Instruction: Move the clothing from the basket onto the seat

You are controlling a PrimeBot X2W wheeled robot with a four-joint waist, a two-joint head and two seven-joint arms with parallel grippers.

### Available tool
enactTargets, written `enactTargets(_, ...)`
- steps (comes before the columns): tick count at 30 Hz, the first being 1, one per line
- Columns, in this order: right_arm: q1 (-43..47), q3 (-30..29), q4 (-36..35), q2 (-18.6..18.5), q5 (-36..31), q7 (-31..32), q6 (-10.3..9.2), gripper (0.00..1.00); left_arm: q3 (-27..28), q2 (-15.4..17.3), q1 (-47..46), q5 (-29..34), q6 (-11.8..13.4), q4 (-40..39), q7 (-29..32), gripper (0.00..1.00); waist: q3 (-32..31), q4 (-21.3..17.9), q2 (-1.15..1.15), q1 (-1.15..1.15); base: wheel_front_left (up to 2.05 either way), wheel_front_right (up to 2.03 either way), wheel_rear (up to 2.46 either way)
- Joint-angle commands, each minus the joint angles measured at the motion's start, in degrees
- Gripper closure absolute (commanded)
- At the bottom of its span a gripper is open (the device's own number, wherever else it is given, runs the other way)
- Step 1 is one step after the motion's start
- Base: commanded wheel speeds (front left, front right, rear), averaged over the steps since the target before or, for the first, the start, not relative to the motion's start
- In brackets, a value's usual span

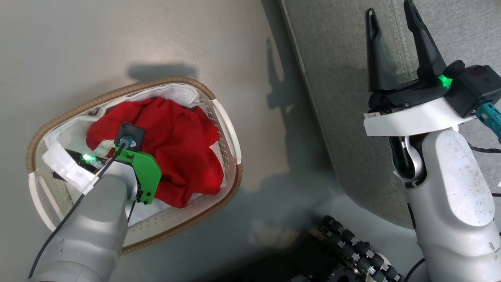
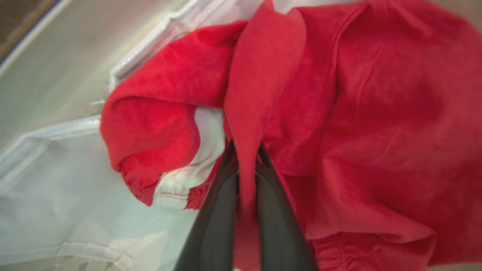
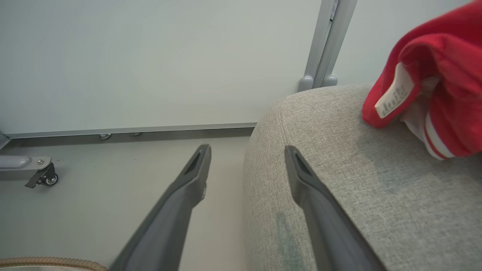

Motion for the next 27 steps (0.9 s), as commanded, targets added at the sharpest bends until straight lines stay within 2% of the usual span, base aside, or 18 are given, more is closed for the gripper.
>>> enactTargets(1, 0.5, 0.0, 0.4, -0.2, -0.3, -0.1, -0.06, 0.00, 0.0, -0.1, 0.7, -0.7, -0.5, 0.1, -0.9, 1.00, -1.1, 0.6, 0.00, -0.01, 0.00, 0.00, 0.00)
enactTargets(8, 2.8, -0.7, 2.2, -0.2, -3.3, -0.1, -0.06, 0.00, -0.8, -1.5, 1.9, -1.6, -2.7, -1.9, -5.2, 1.00, -7.5, 3.8, 0.00, -0.01, 0.00, 0.00, 0.00)
enactTargets(11, 4.6, -1.5, 3.5, -0.2, -5.5, -0.1, -0.06, 0.00, -1.5, -2.0, 2.4, -1.7, -3.5, -5.9, -6.6, 1.00, -12.9, 6.3, 0.00, -0.01, 0.00, 0.00, 0.00)
enactTargets(20, 9.8, -1.0, 6.1, -0.2, -7.9, -0.1, -0.06, 0.00, -2.1, 1.8, 5.6, -0.6, -4.2, -21.5, -6.8, 1.00, -24.8, 9.5, 0.00, -0.01, 0.00, 0.00, 0.00)
enactTargets(27, 14.9, 0.4, 8.2, -0.2, -8.4, -0.1, -0.06, 0.00, -3.4, 4.8, 5.0, -1.4, -4.4, -30.0, -6.8, 1.00, -34.3, 10.7, 0.00, -0.01, 0.00, 0.00, 0.00)
